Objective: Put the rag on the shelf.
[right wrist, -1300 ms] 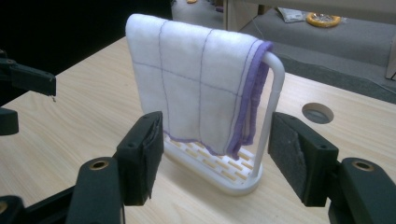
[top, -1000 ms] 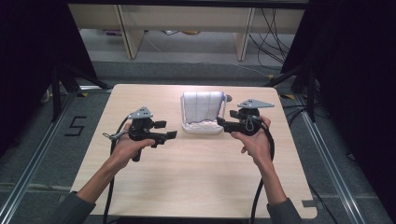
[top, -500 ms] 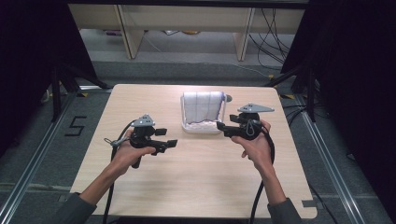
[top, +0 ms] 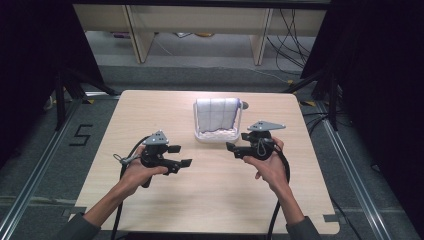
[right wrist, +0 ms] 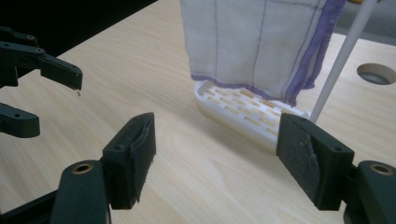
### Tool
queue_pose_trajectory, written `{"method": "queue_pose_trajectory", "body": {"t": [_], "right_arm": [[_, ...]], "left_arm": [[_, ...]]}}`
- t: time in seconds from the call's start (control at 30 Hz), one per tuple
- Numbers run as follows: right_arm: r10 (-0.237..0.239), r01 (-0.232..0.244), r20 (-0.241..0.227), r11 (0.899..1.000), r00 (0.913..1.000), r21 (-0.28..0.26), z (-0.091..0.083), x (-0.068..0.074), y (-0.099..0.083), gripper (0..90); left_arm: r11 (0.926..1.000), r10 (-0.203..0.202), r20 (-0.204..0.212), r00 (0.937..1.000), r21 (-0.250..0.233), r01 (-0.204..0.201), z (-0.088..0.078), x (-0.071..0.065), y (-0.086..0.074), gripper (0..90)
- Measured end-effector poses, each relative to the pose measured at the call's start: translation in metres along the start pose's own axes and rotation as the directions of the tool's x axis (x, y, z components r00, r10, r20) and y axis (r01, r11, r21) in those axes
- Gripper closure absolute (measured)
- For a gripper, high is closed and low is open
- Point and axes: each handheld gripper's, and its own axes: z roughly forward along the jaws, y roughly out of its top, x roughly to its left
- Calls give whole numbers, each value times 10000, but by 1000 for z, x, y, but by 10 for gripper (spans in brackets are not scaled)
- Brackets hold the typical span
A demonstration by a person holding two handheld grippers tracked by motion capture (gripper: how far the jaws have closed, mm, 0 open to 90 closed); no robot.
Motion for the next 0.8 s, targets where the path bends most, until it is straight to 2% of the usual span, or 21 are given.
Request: {"method": "queue_pose_trajectory", "body": {"t": [0.07,0.13,0.17,0.2,0.23,0.33,0.4,0.43,0.5,0.57,0.63,0.7,0.8], "right_arm": [[-214,214,-3,9998,9998,60,1,0,-3,294],[-195,196,-79,9997,9998,113,1,1,-5,294],[-356,357,-48,9993,9994,117,1,4,-9,293],[-253,255,-174,9996,9995,151,1,6,-11,293],[-387,388,-49,9991,9992,144,0,7,-12,293],[-528,531,-105,9982,9986,292,1,12,-20,292],[-547,554,-175,9976,9984,414,1,14,-22,292],[-300,317,-330,9982,9990,515,2,20,-28,292],[-777,792,-268,9950,9966,603,3,20,-32,291],[-624,637,-202,9956,9978,685,2,23,-37,292],[-704,714,-151,9948,9974,730,2,23,-39,291],[-472,483,-140,9952,9988,848,1,28,-47,291],[-566,591,-316,9947,9979,842,2,30,-56,291]], "left_arm": [[9999,-10,-8,10000,116,10,-1,-2,-6,268],[9999,16,-4,10000,135,-16,-2,-2,-8,268],[9998,80,-63,9999,197,-79,-2,-4,-13,268],[9996,109,-80,9999,248,-107,-2,-4,-15,268],[9996,161,-67,9998,236,-159,-2,-5,-18,268],[9995,120,-137,9998,306,-116,-2,-7,-27,267],[9992,141,-124,9998,372,-137,-3,-8,-30,265],[9990,170,-161,9997,412,-163,-4,-10,-34,264],[9984,210,-253,9995,528,-197,-7,-12,-41,258],[9990,181,-275,9995,417,-170,-9,-13,-44,255],[9989,178,-241,9996,431,-167,-11,-14,-46,253],[9988,196,-187,9996,445,-188,-13,-15,-48,250],[9985,314,-79,9995,460,-310,-15,-18,-54,244]]}}
